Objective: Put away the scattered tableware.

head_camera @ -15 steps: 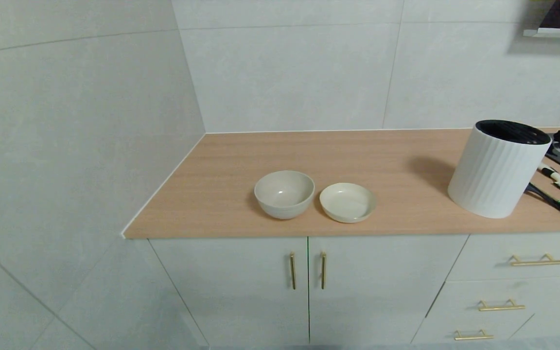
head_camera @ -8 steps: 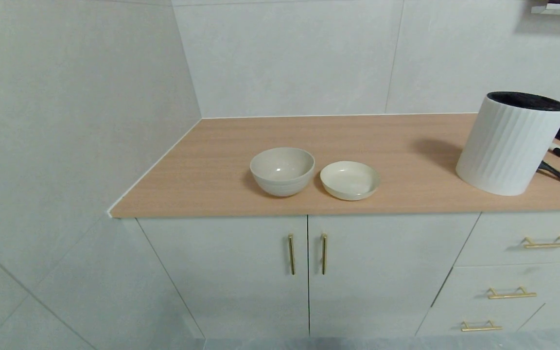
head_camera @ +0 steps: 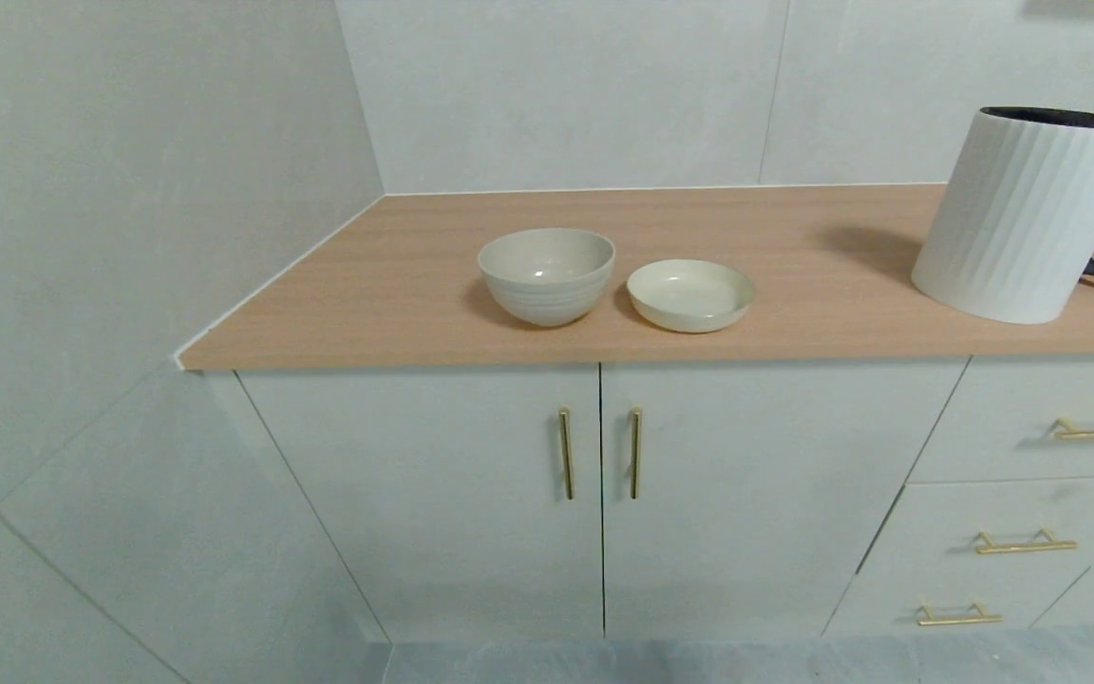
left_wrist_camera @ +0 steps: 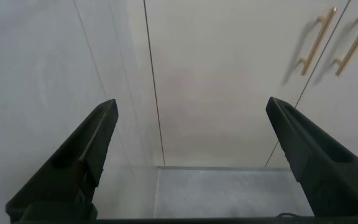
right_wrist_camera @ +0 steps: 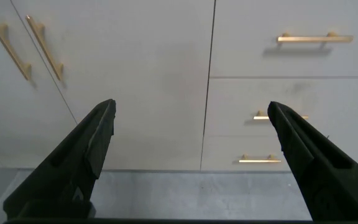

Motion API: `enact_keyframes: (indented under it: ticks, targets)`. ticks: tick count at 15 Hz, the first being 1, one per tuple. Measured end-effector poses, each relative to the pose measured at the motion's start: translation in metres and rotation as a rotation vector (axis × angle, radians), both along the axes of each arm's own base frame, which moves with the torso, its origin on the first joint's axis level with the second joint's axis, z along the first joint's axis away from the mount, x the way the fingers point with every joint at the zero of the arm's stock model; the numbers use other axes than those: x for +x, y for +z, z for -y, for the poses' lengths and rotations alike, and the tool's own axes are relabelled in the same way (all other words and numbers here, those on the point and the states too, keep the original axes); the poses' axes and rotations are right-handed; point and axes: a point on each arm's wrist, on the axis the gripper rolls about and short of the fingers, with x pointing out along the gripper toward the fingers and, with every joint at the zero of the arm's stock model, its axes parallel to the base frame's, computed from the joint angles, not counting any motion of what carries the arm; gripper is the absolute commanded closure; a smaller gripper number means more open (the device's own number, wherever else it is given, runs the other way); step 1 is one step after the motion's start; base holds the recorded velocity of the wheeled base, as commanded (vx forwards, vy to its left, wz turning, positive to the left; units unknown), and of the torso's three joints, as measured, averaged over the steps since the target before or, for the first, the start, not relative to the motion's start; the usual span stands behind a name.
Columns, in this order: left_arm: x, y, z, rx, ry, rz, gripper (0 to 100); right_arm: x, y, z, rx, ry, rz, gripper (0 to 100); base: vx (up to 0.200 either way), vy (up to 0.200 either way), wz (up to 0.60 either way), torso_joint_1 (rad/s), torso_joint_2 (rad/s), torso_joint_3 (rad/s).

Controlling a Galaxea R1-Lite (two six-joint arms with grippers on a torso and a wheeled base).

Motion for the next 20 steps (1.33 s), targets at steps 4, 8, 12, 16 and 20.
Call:
enact_keyframes:
  ticks: [4,8,12,16,20]
  targets:
    - [0.0,0.0,0.0,0.0,0.0,0.0,0,0.0,0.0,0.0,0.0,0.0,0.0,0,0.0,0.0,0.0,-0.158,0.46,0.299]
    - [0.0,0.0,0.0,0.0,0.0,0.0,0,0.0,0.0,0.0,0.0,0.0,0.0,0,0.0,0.0,0.0,-0.123,0.44,0.317]
    - [-0.0001,0.0001,0.0,0.0,0.0,0.0,0,0.0,0.0,0.0,0.0,0.0,0.0,0,0.0,0.0,0.0,-0.032,0.12,0.084]
    - [0.0,0.0,0.0,0.0,0.0,-0.001,0,0.0,0.0,0.0,0.0,0.0,0.0,0,0.1,0.0,0.0,0.0,0.0,0.004]
    - [0.0,-0.0002,0.0,0.0,-0.001,-0.002,0,0.0,0.0,0.0,0.0,-0.001,0.0,0,0.05,0.0,0.0,-0.003,0.0,0.003]
